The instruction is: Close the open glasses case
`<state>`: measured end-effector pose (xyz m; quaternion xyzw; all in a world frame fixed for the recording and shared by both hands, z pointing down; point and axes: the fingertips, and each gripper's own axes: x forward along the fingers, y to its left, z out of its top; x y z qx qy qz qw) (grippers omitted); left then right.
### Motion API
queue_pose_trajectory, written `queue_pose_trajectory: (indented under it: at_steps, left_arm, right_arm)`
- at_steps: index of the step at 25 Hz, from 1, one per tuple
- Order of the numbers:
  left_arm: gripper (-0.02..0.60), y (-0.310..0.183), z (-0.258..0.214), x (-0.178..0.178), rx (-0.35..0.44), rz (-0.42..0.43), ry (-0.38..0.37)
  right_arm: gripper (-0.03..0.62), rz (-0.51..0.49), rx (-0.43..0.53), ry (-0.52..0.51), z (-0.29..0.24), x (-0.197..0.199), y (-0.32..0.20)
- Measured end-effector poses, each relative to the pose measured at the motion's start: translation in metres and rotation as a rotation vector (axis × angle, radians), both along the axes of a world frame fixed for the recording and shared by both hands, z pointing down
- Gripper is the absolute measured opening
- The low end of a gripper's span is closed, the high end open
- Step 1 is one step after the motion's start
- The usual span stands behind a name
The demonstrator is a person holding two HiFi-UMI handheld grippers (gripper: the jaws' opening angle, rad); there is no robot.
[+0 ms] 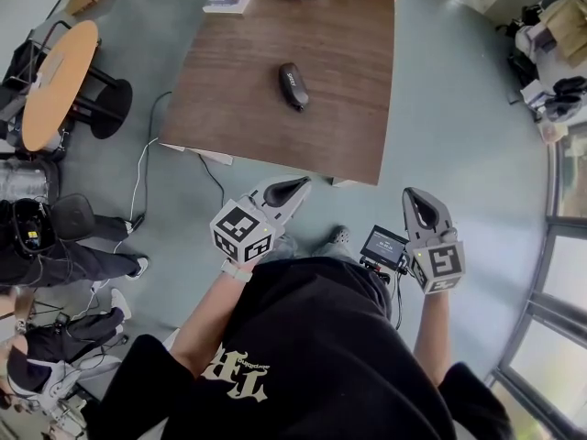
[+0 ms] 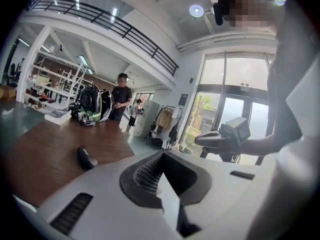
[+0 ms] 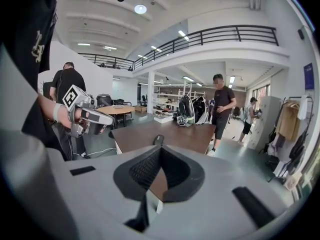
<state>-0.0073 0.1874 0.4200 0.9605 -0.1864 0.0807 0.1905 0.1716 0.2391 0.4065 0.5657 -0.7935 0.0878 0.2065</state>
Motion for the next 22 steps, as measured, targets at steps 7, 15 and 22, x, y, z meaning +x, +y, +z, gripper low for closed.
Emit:
queue_pose_trajectory:
  at_steps: [7, 15, 22]
  left_arm:
    - [0.005, 0.001, -0.003, 0.009, 0.013, -0.009, -0.009]
    - [0.005, 0.004, -0.008, 0.018, 0.019, -0.004, -0.006]
    - [0.005, 0.006, -0.009, 0.019, 0.026, 0.001, -0.005]
  right_arm:
    - [-0.012, -0.007, 0.001, -0.009, 0.002, 0.008, 0.001]
    - [-0.012, -0.01, 0.007, -0.009, 0.001, 0.014, 0.0]
    - [-0.014, -0.019, 0.01, -0.007, 0.001, 0.012, -0.001]
